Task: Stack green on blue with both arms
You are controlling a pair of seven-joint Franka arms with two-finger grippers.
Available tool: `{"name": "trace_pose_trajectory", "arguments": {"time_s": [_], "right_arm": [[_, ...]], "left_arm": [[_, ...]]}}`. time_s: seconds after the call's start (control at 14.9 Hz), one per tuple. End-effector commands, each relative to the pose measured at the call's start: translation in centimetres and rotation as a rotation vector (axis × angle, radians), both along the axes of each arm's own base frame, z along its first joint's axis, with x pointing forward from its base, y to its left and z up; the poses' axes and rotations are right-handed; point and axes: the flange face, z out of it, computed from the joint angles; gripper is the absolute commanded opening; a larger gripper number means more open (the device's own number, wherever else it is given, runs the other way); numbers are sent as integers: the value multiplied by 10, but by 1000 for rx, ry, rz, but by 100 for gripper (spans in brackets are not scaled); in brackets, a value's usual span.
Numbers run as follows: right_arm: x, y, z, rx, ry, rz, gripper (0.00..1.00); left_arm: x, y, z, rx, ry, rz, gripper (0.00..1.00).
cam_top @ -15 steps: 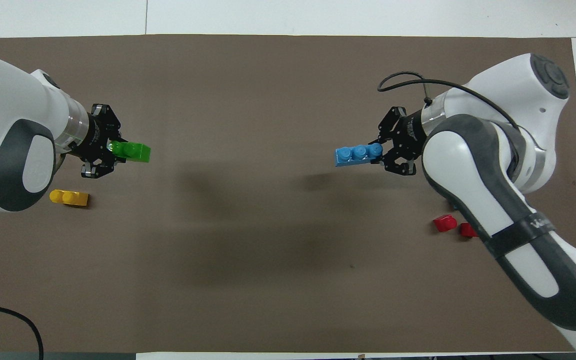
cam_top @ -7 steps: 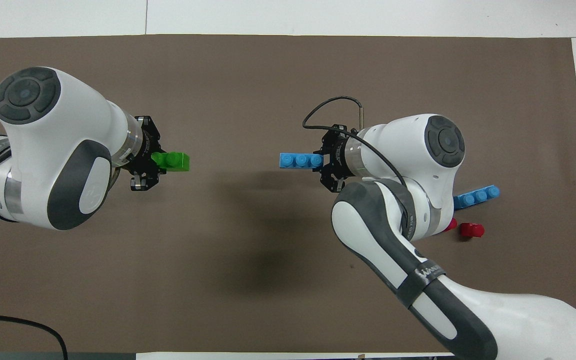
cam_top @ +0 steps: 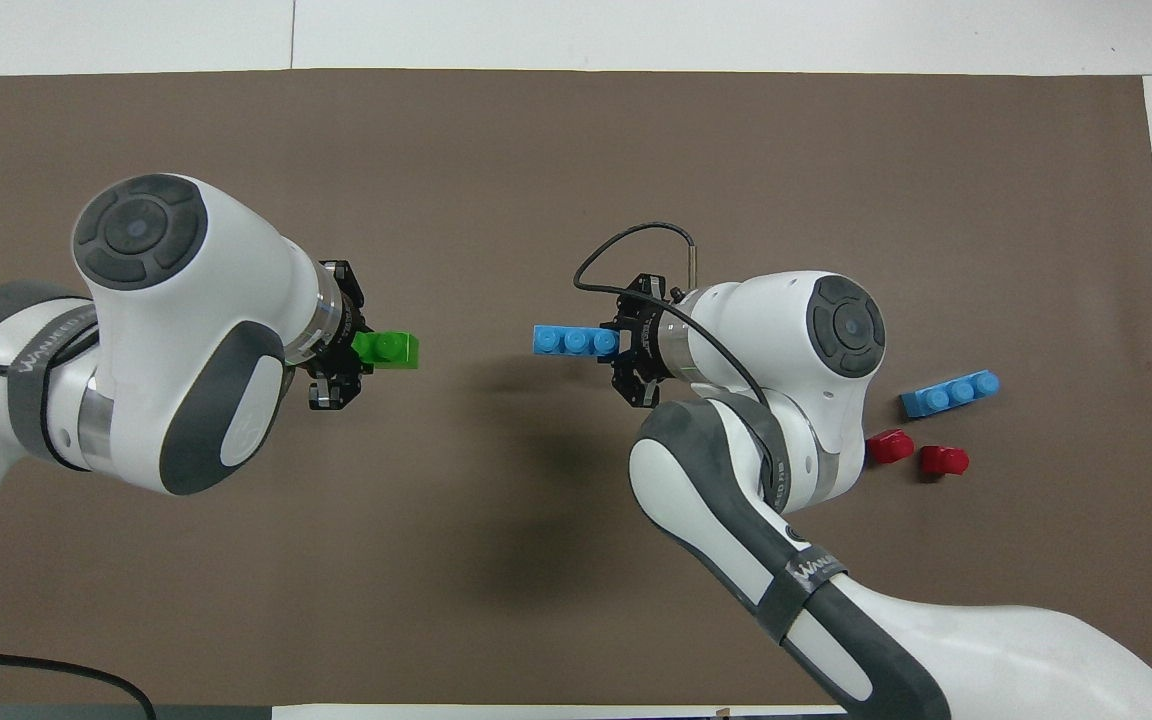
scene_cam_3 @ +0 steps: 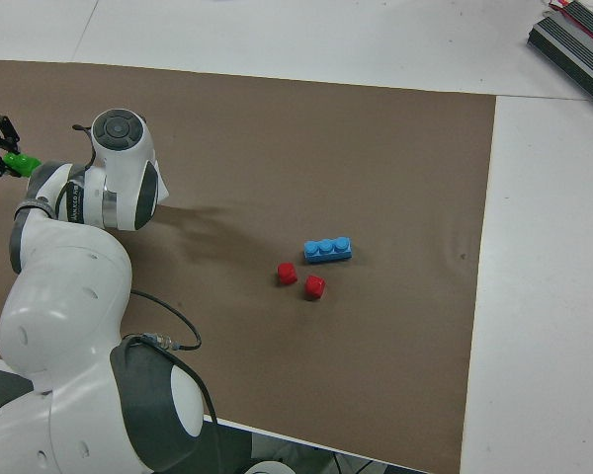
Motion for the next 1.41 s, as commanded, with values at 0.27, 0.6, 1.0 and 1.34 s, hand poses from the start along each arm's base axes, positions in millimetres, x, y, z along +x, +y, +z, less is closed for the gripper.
{"name": "trace_pose_trajectory", "arguments": {"time_s": [0.27,0.6,1.0,1.34], "right_arm": [[-21,16,-26,16,-2,-38,0],[-29,22,-47,3,-9,-40,0],[-34,21,-59,7,-1,-55,0],[-41,15,-69,-10,1,-39,0]], "left_arm": [[-23,-28,3,7,-53,44,0],[-42,-47,-9,-15,-92,48,0],[-59,-69,-30,-1,-153,42,0],[-61,-90,-48,11,-180,38,0]]}}
